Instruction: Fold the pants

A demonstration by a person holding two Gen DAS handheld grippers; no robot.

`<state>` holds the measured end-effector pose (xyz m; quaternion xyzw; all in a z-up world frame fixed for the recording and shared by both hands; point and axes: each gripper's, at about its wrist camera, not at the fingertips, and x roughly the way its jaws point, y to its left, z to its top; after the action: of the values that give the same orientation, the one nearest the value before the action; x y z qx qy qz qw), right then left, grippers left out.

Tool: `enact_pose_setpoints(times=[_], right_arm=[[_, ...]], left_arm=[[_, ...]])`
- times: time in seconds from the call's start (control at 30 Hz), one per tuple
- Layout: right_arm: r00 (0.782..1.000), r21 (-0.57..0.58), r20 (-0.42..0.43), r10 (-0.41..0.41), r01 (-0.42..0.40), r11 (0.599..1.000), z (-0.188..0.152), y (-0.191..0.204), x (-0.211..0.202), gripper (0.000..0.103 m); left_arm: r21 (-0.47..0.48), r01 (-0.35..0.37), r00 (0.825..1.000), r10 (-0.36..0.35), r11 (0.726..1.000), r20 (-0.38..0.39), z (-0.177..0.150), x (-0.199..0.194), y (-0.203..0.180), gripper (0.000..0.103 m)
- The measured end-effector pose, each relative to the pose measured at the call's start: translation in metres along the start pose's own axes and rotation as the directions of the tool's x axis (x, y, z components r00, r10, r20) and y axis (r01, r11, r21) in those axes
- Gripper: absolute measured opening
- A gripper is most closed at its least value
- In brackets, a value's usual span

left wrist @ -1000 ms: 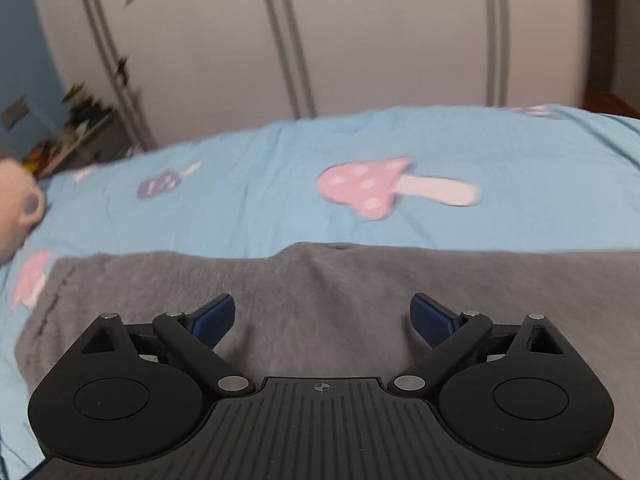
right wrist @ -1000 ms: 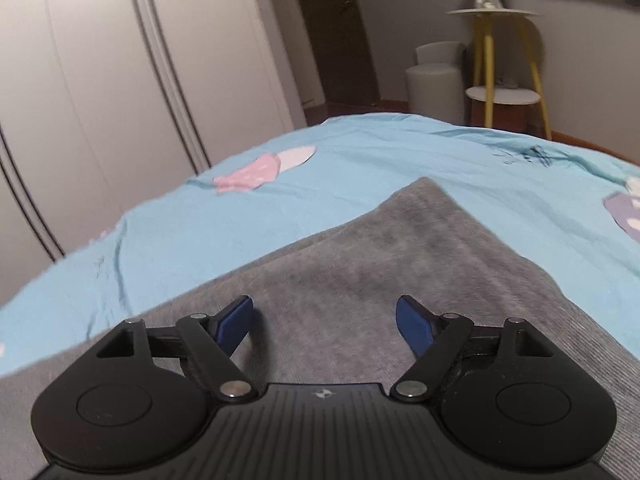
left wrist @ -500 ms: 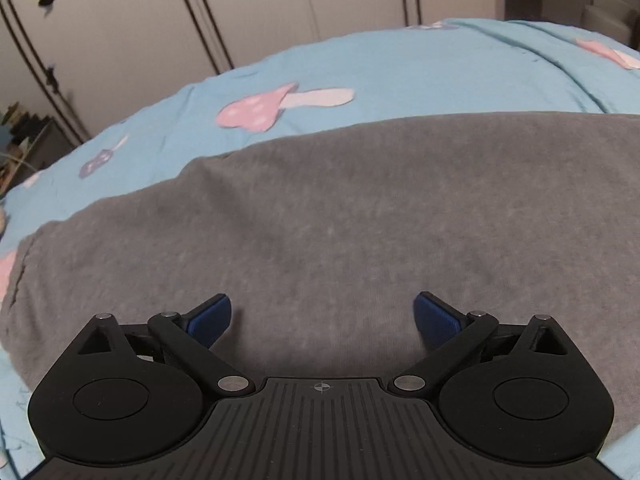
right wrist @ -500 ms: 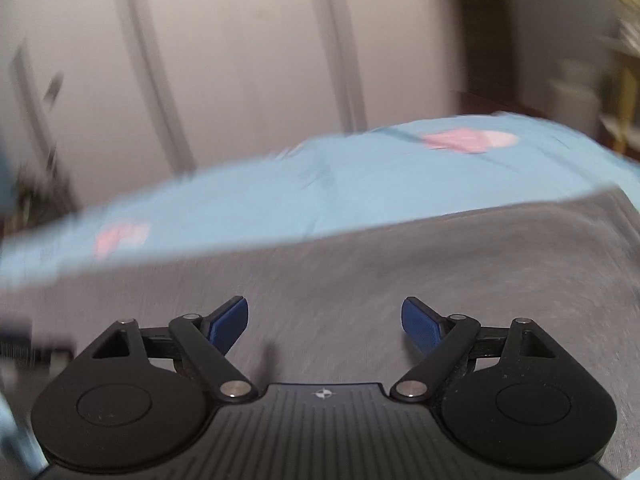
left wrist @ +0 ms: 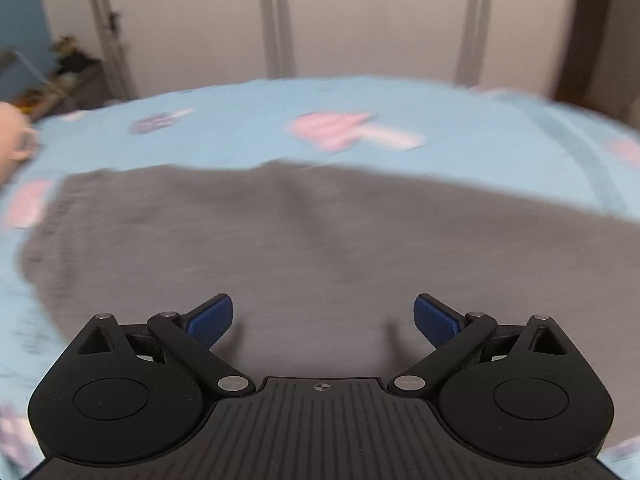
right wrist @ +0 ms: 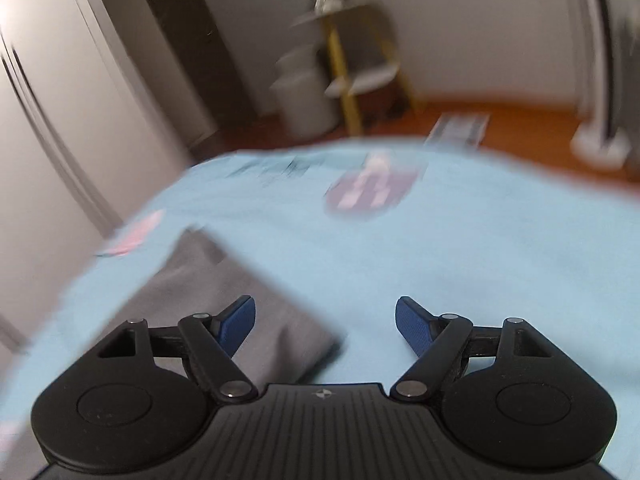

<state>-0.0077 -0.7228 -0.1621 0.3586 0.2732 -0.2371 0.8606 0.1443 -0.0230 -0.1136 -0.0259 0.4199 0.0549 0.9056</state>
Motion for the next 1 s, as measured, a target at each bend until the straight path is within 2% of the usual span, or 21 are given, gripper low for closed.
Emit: enact_pose_setpoints(times=[0.03, 0.1, 0.13, 0.17, 0.23, 0.3, 0.33, 0.4, 0.43, 0.5, 0.6, 0.7, 0.73, 0.77, 0.8, 0.83, 0.87, 0.9, 1.0], right_arm=[[0.998, 0.014, -0.05, 0.043, -0.042, 0.999, -0.004, 0.001, 0.006, 0.076], [0.992, 0.037, -0.106, 0.072, -0.069, 0.997, -0.011, 0.005, 0.018, 0.052], [0.992, 0.046, -0.114, 0.062, -0.057, 0.997, -0.013, 0.007, 0.024, 0.025], [0.992, 0.062, -0.121, 0.046, -0.039, 0.997, -0.015, 0.009, 0.031, 0.015], [0.992, 0.119, -0.104, 0.066, -0.054, 0.991, -0.018, 0.004, 0.033, 0.01], [0.989, 0.16, -0.051, 0.14, -0.13, 0.978, -0.014, 0.0, 0.028, 0.01], [0.988, 0.184, -0.035, 0.15, -0.141, 0.973, -0.014, -0.002, 0.03, 0.011], [0.995, 0.2, -0.057, 0.083, -0.07, 0.977, -0.015, -0.009, 0.034, 0.017], [0.996, 0.211, -0.069, 0.06, -0.045, 0.977, -0.016, -0.013, 0.037, 0.024], [0.992, 0.266, -0.055, 0.109, -0.091, 0.96, -0.022, -0.024, 0.035, 0.025], [0.99, 0.324, -0.053, 0.131, -0.107, 0.94, -0.021, -0.03, 0.035, 0.029], [0.986, 0.337, -0.036, 0.163, -0.141, 0.931, -0.02, -0.027, 0.037, 0.049], [0.982, 0.326, -0.033, 0.186, -0.165, 0.931, -0.016, -0.024, 0.043, 0.067], [0.976, 0.31, -0.029, 0.214, -0.195, 0.931, -0.013, -0.02, 0.047, 0.077], [0.976, 0.292, -0.021, 0.217, -0.202, 0.935, -0.011, -0.015, 0.049, 0.076], [0.977, 0.277, -0.011, 0.211, -0.2, 0.94, -0.011, -0.011, 0.049, 0.057], [0.976, 0.27, -0.022, 0.217, -0.203, 0.941, -0.011, -0.01, 0.052, 0.024], [0.975, 0.283, -0.054, 0.215, -0.192, 0.94, -0.013, -0.011, 0.057, 0.016], [0.971, 0.313, -0.048, 0.234, -0.207, 0.927, -0.019, -0.02, 0.063, 0.013]], left_arm=[[-0.01, 0.051, 0.999, -0.051, 0.999, 0.0, 0.002, -0.005, -0.012, 0.101], [-0.025, 0.15, 0.989, -0.15, 0.988, -0.013, 0.0, -0.01, -0.037, 0.101], [-0.025, 0.183, 0.983, -0.184, 0.983, -0.027, -0.003, -0.011, -0.049, 0.101], [-0.015, 0.207, 0.978, -0.207, 0.978, -0.04, -0.007, -0.011, -0.061, 0.101], [0.037, 0.226, 0.973, -0.224, 0.973, -0.057, -0.019, -0.009, -0.082, 0.101], [0.102, 0.232, 0.972, -0.227, 0.967, -0.064, -0.032, -0.005, -0.097, 0.101], [0.136, 0.223, 0.974, -0.215, 0.965, -0.071, -0.036, -0.001, -0.103, 0.101], [0.167, 0.182, 0.98, -0.166, 0.969, -0.107, -0.035, 0.007, -0.112, 0.101], [0.161, 0.179, 0.98, -0.162, 0.971, -0.114, -0.034, 0.013, -0.113, 0.101], [0.134, 0.174, 0.98, -0.157, 0.976, -0.125, -0.036, 0.017, -0.107, 0.101], [0.107, 0.17, 0.979, -0.155, 0.98, -0.133, -0.036, 0.023, -0.105, 0.101], [0.091, 0.175, 0.979, -0.163, 0.98, -0.12, -0.036, 0.025, -0.103, 0.101], [0.09, 0.176, 0.979, -0.165, 0.98, -0.116, -0.036, 0.023, -0.104, 0.101], [0.092, 0.177, 0.979, -0.166, 0.98, -0.117, -0.035, 0.023, -0.104, 0.101], [0.092, 0.176, 0.979, -0.165, 0.98, -0.118, -0.035, 0.024, -0.105, 0.101], [0.089, 0.175, 0.98, -0.164, 0.981, -0.117, -0.035, 0.024, -0.104, 0.101], [0.086, 0.175, 0.98, -0.164, 0.981, -0.116, -0.035, 0.023, -0.104, 0.101], [0.084, 0.175, 0.979, -0.165, 0.981, -0.117, -0.035, 0.023, -0.105, 0.101], [0.087, 0.174, 0.979, -0.163, 0.981, -0.12, -0.036, 0.025, -0.107, 0.101]])
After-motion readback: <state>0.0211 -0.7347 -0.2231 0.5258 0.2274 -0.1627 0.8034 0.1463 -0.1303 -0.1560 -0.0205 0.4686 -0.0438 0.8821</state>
